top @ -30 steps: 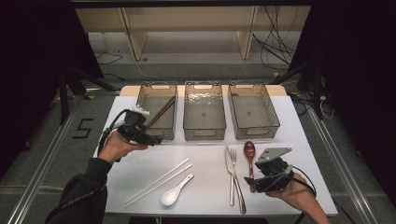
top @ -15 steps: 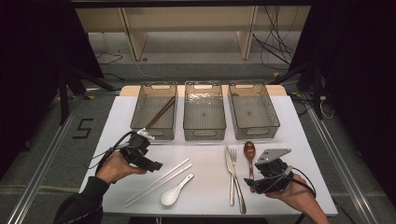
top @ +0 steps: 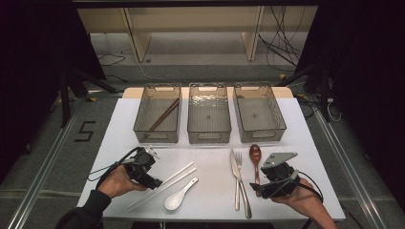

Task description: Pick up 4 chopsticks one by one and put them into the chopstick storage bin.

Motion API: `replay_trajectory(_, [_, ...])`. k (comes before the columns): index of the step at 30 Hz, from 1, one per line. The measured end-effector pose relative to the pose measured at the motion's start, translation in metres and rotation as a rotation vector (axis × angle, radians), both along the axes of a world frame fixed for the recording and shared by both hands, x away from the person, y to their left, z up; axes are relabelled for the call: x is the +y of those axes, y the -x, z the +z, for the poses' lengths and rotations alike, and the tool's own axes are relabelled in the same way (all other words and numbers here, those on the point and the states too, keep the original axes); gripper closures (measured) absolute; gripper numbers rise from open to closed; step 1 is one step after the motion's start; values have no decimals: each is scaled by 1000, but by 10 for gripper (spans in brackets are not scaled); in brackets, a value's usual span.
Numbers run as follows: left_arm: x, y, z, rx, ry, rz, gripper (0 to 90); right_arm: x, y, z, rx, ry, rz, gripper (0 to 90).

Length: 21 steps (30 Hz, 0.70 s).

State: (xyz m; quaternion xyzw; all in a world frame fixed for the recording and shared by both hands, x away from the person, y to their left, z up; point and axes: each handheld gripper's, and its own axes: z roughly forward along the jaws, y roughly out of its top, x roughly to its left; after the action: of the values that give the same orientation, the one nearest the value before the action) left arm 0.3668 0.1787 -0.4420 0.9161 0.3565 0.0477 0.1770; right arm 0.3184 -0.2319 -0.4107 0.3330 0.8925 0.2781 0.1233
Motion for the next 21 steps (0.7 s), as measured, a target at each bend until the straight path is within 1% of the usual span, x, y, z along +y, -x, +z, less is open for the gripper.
replay_trajectory(4, [-1, 5, -3, 15, -24, -13, 308, 0, 0, 0, -1, 1, 0, 352])
replay_trajectory(6, [-1, 7, -3, 23, -40, -29, 330, 0, 0, 0, -2, 3, 3, 352])
replay_trajectory(8, [-1, 9, -5, 28, -37, -33, 352, 0, 1, 0, -2, 2, 3, 352])
replay_trajectory(10, [-1, 10, -6, 23, -52, -48, 382, 0, 0, 0, 0, 2, 4, 352])
replay_trajectory(13, [-1, 10, -8, 25, -65, -54, 421, 1, 0, 0, 0, 1, 5, 352])
replay_trajectory(15, [-1, 10, -10, 38, -69, -59, 444, 1, 0, 0, 0, 2, 7, 352])
replay_trajectory(18, [-2, 10, -10, 42, -80, -74, 487, 0, 1, 0, -3, 1, 3, 352])
replay_trajectory(21, [-2, 11, -12, 44, -79, -76, 542, 1, 1, 0, -4, 4, 7, 352])
